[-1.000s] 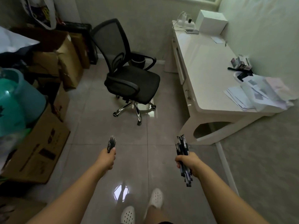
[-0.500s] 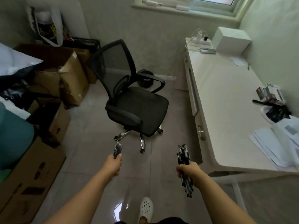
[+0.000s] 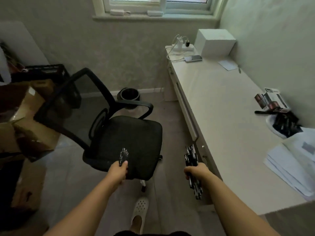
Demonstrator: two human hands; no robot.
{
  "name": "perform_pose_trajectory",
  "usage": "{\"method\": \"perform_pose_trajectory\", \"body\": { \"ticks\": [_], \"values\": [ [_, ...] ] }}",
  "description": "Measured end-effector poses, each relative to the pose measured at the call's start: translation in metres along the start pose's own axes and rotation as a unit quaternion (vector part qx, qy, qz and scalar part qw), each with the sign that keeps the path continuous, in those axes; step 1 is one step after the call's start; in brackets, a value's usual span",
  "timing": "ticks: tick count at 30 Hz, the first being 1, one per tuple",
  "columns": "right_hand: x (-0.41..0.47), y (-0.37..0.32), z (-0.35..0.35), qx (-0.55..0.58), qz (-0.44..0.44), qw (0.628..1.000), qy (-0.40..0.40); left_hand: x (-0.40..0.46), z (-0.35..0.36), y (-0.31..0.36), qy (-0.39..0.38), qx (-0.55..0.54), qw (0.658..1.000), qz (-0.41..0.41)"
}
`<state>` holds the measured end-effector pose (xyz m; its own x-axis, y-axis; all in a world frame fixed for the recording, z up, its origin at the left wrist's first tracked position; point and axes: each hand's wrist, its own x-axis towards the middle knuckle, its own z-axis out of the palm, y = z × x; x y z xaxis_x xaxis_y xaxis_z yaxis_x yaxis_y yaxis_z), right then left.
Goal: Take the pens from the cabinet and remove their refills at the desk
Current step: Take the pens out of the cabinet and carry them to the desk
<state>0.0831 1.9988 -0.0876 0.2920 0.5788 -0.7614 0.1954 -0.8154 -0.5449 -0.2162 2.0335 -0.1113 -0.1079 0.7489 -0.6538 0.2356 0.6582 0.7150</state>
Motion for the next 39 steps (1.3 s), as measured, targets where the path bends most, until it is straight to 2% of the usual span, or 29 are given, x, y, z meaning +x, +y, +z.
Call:
{"method": "perform_pose_trajectory", "body": {
  "ticks": [6,13,21,26,33,39],
  "values": [
    [0.029,-0.026,-0.019,0.064,0.024,0.996,0.065,0.067,0.027,0.076,-0.054,0.101,0.993,0.023],
    [0.054,-0.029,-0.072,0.144,0.044,0.98,0.127,0.111,0.106,0.142,-0.139,0.18,0.974,0.011],
    [0.111,-0.034,-0.166,0.189,0.055,0.967,0.162,0.146,0.221,0.198,-0.151,0.213,0.96,0.097],
    [0.135,-0.038,-0.21,0.206,0.058,0.961,0.177,0.155,0.27,0.221,-0.157,0.217,0.958,0.1],
    [0.165,-0.051,-0.241,0.263,0.067,0.943,0.193,0.16,0.327,0.276,-0.17,0.297,0.933,0.115],
    [0.188,-0.059,-0.253,0.286,0.081,0.933,0.2,0.17,0.376,0.306,-0.194,0.321,0.916,0.141]
  ]
}}
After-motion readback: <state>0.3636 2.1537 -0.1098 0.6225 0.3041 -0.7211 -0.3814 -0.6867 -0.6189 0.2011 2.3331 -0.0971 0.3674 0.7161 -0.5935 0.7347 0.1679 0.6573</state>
